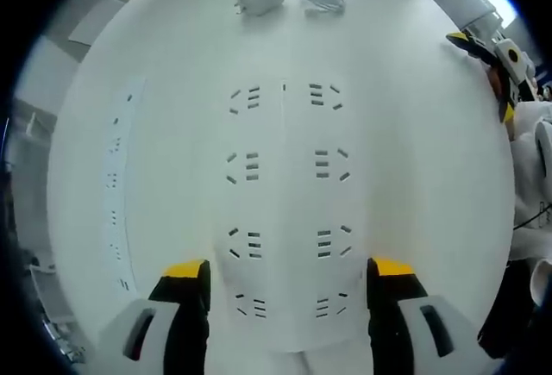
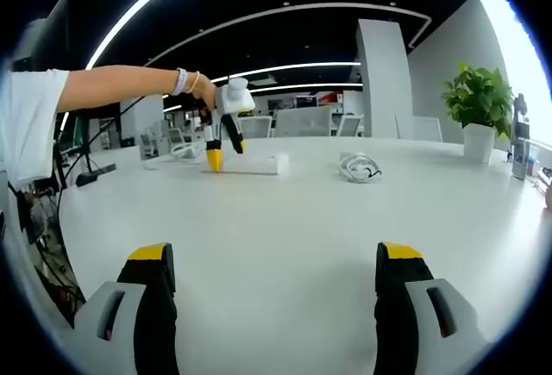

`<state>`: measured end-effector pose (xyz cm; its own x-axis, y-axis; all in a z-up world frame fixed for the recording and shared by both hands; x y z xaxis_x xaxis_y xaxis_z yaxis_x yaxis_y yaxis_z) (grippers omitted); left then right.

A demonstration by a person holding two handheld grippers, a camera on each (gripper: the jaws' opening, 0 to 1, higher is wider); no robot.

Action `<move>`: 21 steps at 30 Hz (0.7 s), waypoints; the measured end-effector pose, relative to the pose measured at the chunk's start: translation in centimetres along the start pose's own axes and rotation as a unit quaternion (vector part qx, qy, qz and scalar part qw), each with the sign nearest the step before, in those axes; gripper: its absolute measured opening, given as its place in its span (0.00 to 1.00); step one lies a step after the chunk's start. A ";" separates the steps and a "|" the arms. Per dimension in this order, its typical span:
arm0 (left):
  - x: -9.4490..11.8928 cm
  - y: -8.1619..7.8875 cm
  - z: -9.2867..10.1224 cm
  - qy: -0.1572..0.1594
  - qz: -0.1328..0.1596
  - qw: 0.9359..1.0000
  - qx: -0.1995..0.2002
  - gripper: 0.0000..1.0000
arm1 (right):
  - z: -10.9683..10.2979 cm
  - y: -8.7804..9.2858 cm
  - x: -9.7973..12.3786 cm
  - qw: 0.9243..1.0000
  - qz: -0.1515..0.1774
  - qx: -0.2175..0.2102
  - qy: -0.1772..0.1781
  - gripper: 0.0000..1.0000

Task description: Straighten the power strip on the desk, plug the charger into it

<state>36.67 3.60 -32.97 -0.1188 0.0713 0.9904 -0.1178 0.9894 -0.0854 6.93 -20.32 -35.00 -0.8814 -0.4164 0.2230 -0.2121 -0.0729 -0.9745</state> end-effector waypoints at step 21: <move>0.8 0.4 0.1 -0.053 0.049 0.997 0.036 0.99 | -0.6 -0.3 0.4 1.000 0.001 0.004 -0.004 0.96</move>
<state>36.47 4.04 -32.18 -0.2366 0.1494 0.9601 -0.1711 0.9663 -0.1925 6.37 -19.90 -34.66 -0.8784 -0.4241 0.2204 -0.2069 -0.0783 -0.9752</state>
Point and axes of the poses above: the point that each gripper's makers call its tool centre point, and the gripper's own axes: x roughly backward along the fingers, z roughly to its right, y roughly out of its underside, the point moved 5 cm from there along x, roughly backward along the fingers, and after that the axes turned 4 degrees about -y, right-handed, at the moved point
